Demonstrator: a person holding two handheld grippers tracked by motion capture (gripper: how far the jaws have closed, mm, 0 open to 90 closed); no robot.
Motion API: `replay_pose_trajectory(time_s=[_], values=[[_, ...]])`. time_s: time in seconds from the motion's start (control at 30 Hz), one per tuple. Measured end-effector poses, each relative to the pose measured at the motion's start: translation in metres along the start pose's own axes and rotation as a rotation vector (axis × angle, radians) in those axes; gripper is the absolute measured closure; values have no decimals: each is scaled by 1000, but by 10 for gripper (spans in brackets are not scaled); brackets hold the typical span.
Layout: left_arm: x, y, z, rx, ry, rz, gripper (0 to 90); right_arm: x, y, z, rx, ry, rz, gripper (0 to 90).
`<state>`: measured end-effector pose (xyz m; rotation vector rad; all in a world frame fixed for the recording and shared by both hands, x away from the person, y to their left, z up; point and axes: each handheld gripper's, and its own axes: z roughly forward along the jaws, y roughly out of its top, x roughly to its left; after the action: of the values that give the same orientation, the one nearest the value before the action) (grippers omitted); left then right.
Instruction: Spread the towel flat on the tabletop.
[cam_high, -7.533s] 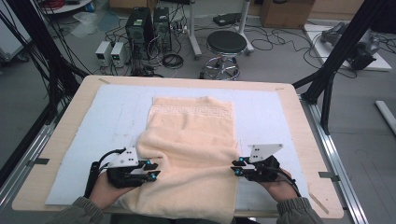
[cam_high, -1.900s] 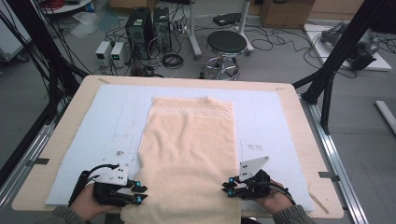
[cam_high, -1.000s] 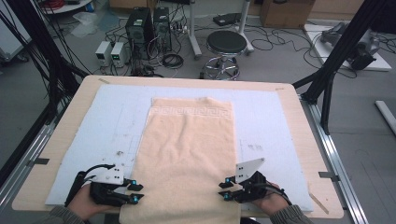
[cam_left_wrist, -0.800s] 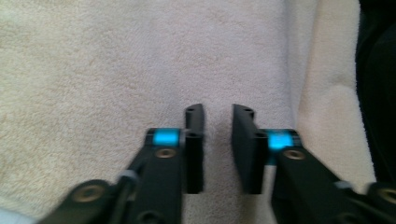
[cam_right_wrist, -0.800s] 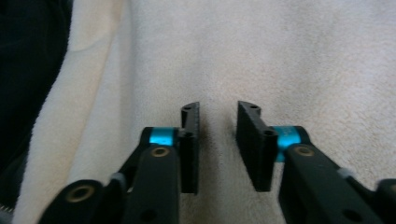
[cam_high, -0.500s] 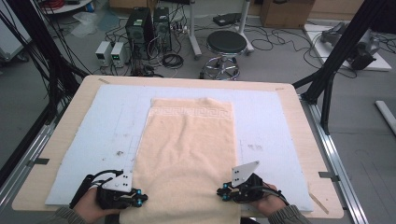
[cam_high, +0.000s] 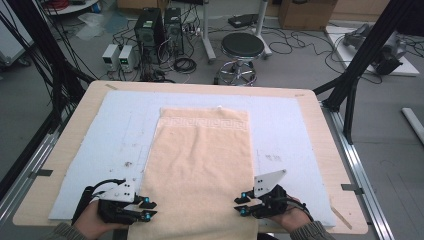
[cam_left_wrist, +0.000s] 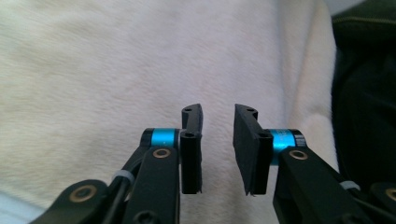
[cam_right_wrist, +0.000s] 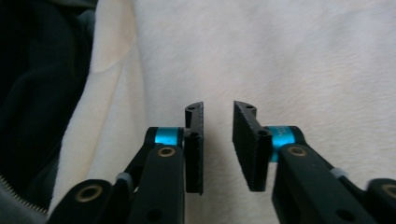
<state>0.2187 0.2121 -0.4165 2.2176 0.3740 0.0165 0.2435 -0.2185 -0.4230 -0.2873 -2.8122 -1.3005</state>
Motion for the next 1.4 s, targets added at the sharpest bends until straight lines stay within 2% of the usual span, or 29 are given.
replay_pose_trajectory(time_s=[0.03,0.07,0.1,0.17,0.2,0.27,0.3,0.4,0.53,0.63,0.83,0.93,1.07,1.1,1.23,1.37,1.4], values=[[1,1,-2,-15,13,-6,688,-4,1,-2,-25,-29,15,656],[2,2,-2,-26,22,-14,688,-4,1,-2,-25,-29,15,656],[4,3,-2,-42,28,-21,659,-7,2,-4,-43,-63,38,610],[7,5,-3,-55,39,-25,647,-10,3,-5,-52,-71,44,598],[9,6,-3,-69,47,-31,626,-14,4,-8,-67,-98,52,547],[14,9,-3,-88,61,-42,614,-16,4,-9,-80,-107,67,528],[16,11,-4,-93,66,-44,585,-21,5,-11,-94,-133,85,469],[24,16,-5,-123,78,-59,577,-25,7,-13,-116,-156,108,415],[32,22,-6,-148,107,-83,515,-35,12,-17,-147,-183,141,325],[39,24,-7,-164,131,-105,465,-42,16,-17,-137,-198,147,296],[52,29,-12,-163,196,-113,401,-62,27,-18,-141,-238,169,235],[60,33,-16,-184,226,-129,395,-67,32,-18,-142,-251,160,229],[71,38,-21,-205,261,-126,389,-76,42,-19,-146,-272,154,211],[73,40,-22,-218,265,-130,388,-80,47,-20,-163,-284,151,209],[81,44,-24,-235,279,-139,388,-85,51,-19,-162,-287,147,208],[85,44,-25,-220,283,-138,388,-88,54,-18,-146,-284,146,207],[85,44,-24,-227,281,-149,388,-88,54,-18,-145,-284,144,207]])
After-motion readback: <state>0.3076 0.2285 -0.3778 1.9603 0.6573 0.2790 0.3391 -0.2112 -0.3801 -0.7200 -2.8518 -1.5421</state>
